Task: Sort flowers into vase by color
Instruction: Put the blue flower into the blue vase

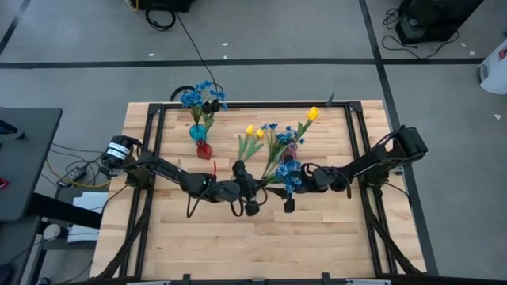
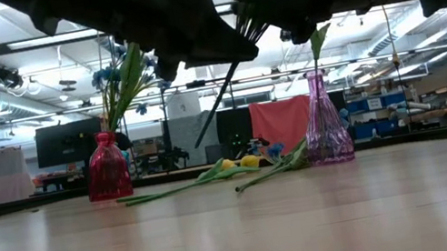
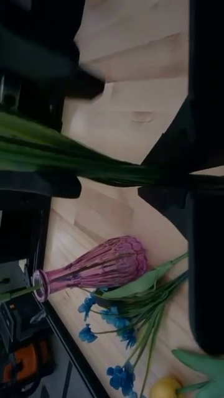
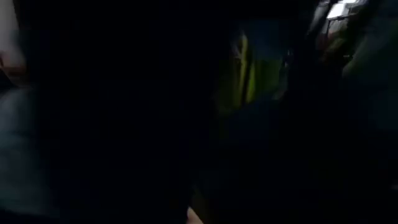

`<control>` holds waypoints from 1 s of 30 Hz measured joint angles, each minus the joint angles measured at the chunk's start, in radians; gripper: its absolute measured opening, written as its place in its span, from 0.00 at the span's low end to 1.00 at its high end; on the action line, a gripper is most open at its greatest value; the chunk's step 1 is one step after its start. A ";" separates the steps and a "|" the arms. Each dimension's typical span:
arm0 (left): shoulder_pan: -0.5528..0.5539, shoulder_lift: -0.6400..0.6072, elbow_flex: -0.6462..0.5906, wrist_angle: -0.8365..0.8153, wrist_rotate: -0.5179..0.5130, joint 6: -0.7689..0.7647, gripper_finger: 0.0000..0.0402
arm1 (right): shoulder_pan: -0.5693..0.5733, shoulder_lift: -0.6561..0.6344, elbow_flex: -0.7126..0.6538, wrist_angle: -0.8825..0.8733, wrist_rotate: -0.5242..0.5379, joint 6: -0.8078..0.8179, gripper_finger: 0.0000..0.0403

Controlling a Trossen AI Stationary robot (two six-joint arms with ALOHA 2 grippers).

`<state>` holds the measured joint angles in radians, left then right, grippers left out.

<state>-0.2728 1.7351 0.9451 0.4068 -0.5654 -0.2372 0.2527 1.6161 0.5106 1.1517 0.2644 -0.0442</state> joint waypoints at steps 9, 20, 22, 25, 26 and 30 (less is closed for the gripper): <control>-0.004 0.000 0.000 -0.002 -0.014 -0.003 0.07 | 0.001 -0.012 0.000 -0.021 0.000 0.047 0.67; -0.023 -0.003 0.000 -0.018 -0.105 0.017 0.08 | 0.001 -0.194 0.000 -0.359 0.030 0.098 0.81; -0.031 -0.011 -0.001 -0.037 -0.128 0.021 0.08 | 0.001 -0.232 0.000 -0.440 0.039 0.111 0.81; -0.040 -0.039 -0.001 -0.078 -0.160 0.025 0.08 | 0.002 -0.279 0.000 -0.547 0.060 0.135 0.81; -0.043 -0.054 -0.001 -0.099 -0.174 0.027 0.08 | 0.002 -0.291 0.000 -0.578 0.064 0.144 0.80; -0.055 -0.130 -0.001 -0.173 -0.225 0.053 0.08 | 0.002 -0.311 0.000 -0.659 0.092 0.172 0.80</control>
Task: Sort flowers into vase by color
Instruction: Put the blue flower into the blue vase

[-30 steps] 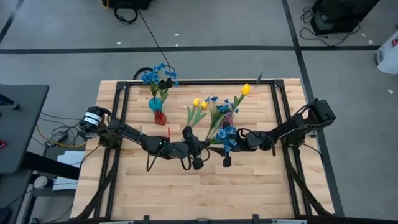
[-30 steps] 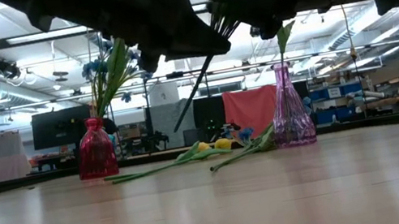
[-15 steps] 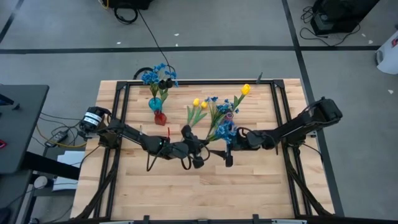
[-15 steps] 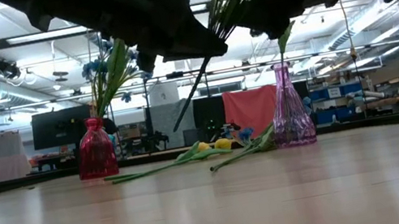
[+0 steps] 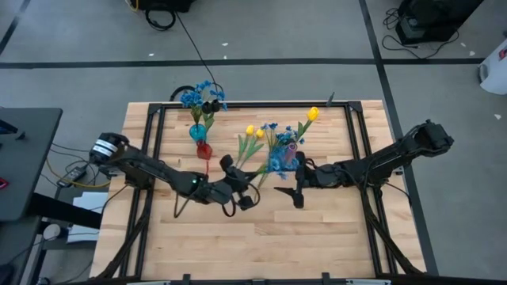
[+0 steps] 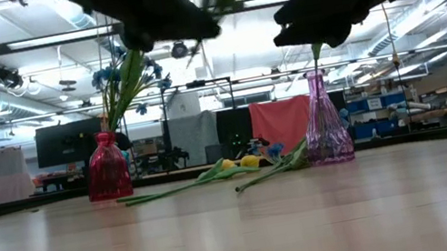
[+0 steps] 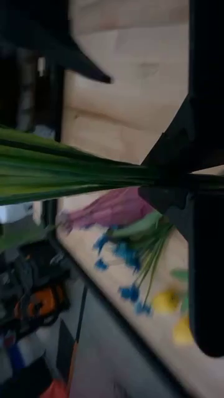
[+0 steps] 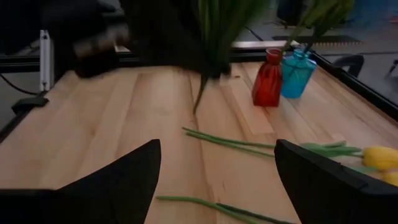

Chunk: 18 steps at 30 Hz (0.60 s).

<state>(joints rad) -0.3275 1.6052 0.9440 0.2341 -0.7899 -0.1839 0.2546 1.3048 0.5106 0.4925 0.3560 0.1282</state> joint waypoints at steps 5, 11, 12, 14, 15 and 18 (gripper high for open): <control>-0.029 -0.128 0.000 -0.108 -0.089 0.051 0.08 | 0.000 0.003 0.000 -0.011 0.010 0.004 0.80; -0.075 -0.261 0.000 -0.235 -0.213 0.096 0.08 | 0.000 0.002 0.000 -0.017 0.011 0.004 0.80; -0.081 -0.279 0.000 -0.257 -0.222 0.096 0.08 | 0.000 0.002 0.000 -0.017 0.013 0.004 0.80; -0.093 -0.307 0.000 -0.298 -0.244 0.097 0.08 | 0.000 0.002 0.000 -0.017 0.013 0.004 0.80; -0.097 -0.318 0.000 -0.320 -0.255 0.098 0.08 | 0.000 0.002 0.000 -0.017 0.013 0.004 0.80; -0.102 -0.359 -0.027 -0.347 -0.276 0.097 0.08 | 0.000 0.002 0.000 -0.016 0.013 0.004 0.80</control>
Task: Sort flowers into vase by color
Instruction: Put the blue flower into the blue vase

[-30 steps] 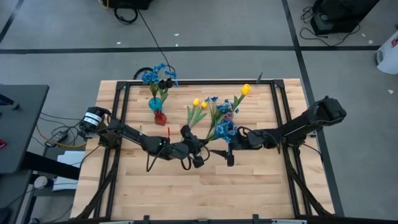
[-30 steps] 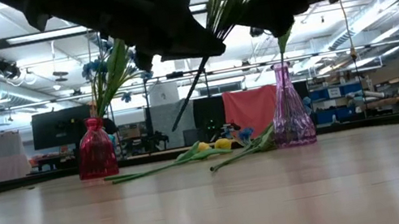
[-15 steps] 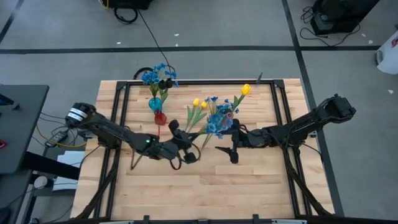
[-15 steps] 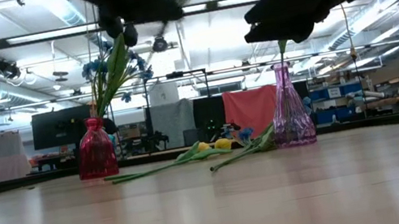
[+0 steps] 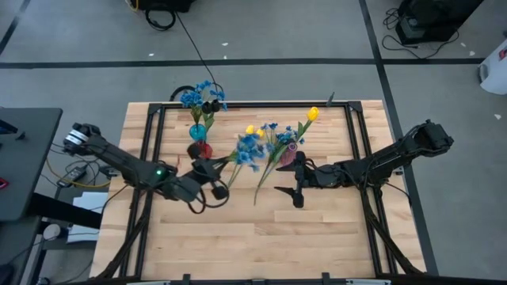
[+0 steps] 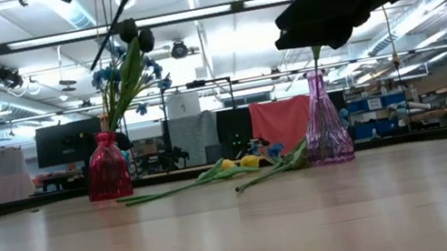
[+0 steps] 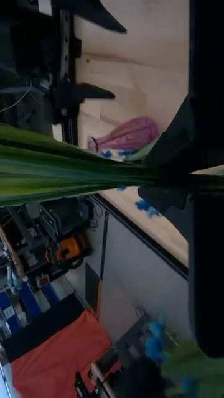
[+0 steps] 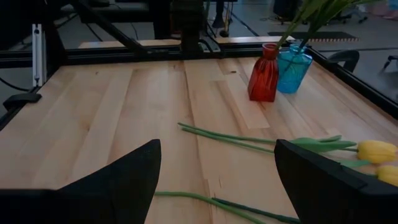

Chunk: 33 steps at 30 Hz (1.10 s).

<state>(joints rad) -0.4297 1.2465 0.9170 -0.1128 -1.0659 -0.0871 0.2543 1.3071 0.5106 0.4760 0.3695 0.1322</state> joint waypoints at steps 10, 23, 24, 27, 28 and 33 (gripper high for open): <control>-0.003 -0.299 -0.398 0.451 -0.005 0.147 0.08 | 0.000 0.000 0.000 0.000 0.000 0.006 0.80; 0.138 -0.515 -0.824 1.221 -0.053 0.529 0.08 | 0.000 0.000 0.000 0.009 0.001 -0.012 0.80; 0.164 -0.515 -0.835 1.232 -0.034 0.529 0.08 | 0.000 0.000 0.000 0.009 0.004 -0.019 0.80; 0.254 -0.514 -0.858 1.232 0.053 0.505 0.08 | -0.005 0.000 0.000 0.010 0.007 -0.038 0.80; 0.288 -0.514 -0.862 1.228 0.072 0.497 0.08 | -0.009 0.000 0.000 0.010 0.007 -0.048 0.80; 0.482 -0.515 -0.879 1.225 0.175 0.449 0.08 | -0.035 0.000 0.000 0.021 0.007 -0.091 0.80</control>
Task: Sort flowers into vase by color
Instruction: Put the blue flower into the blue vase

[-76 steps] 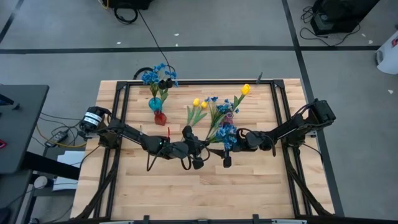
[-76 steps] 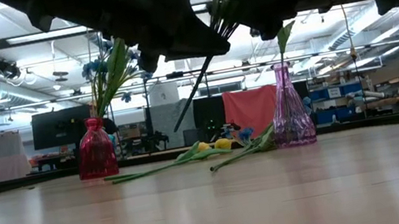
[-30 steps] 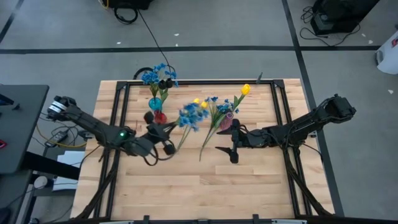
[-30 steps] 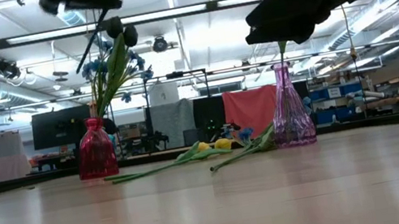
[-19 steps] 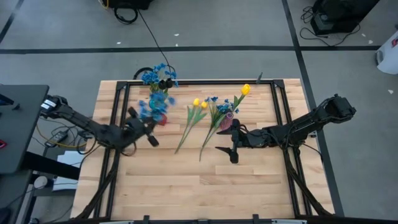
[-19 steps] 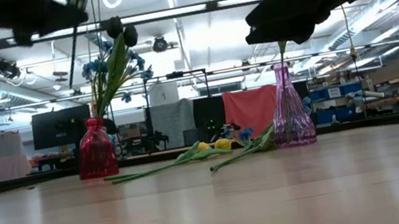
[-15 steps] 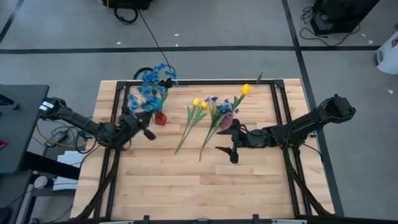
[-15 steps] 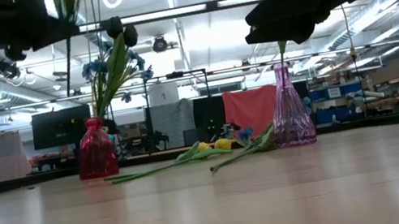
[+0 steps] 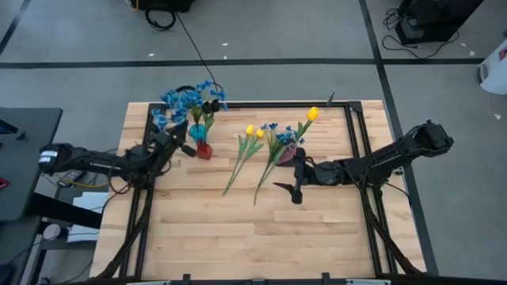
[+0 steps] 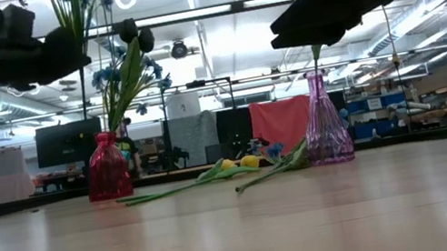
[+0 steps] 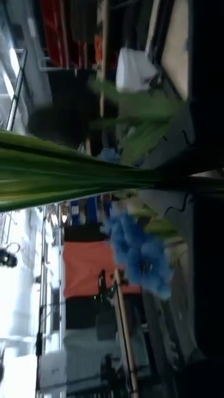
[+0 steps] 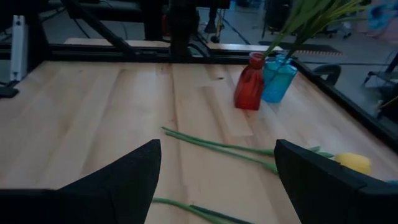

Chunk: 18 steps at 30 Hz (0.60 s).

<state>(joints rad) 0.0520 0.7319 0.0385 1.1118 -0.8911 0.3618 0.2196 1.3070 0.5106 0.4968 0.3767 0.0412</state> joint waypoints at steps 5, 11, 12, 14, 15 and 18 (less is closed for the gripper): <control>0.194 0.001 -0.013 -0.050 0.209 -0.150 0.08 | -0.022 -0.027 -0.001 0.042 -0.001 -0.074 0.80; 0.354 0.034 -0.014 -0.085 0.401 -0.285 0.08 | -0.030 -0.103 0.000 0.058 -0.011 -0.130 0.80; 0.368 0.041 -0.014 -0.075 0.418 -0.287 0.08 | -0.030 -0.111 0.000 0.050 -0.011 -0.134 0.80; 0.388 0.058 -0.014 -0.056 0.438 -0.288 0.08 | -0.030 -0.119 0.000 0.041 -0.011 -0.143 0.80; 0.397 0.067 -0.014 -0.048 0.442 -0.288 0.08 | -0.030 -0.120 0.000 0.037 -0.011 -0.145 0.80; 0.415 0.089 -0.014 -0.045 0.461 -0.289 0.08 | -0.035 -0.116 0.000 0.032 -0.006 -0.149 0.80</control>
<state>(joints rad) 0.4675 0.8213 0.0246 1.0665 -0.4305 0.0728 0.1851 1.1911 0.5102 0.5290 0.3702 -0.1078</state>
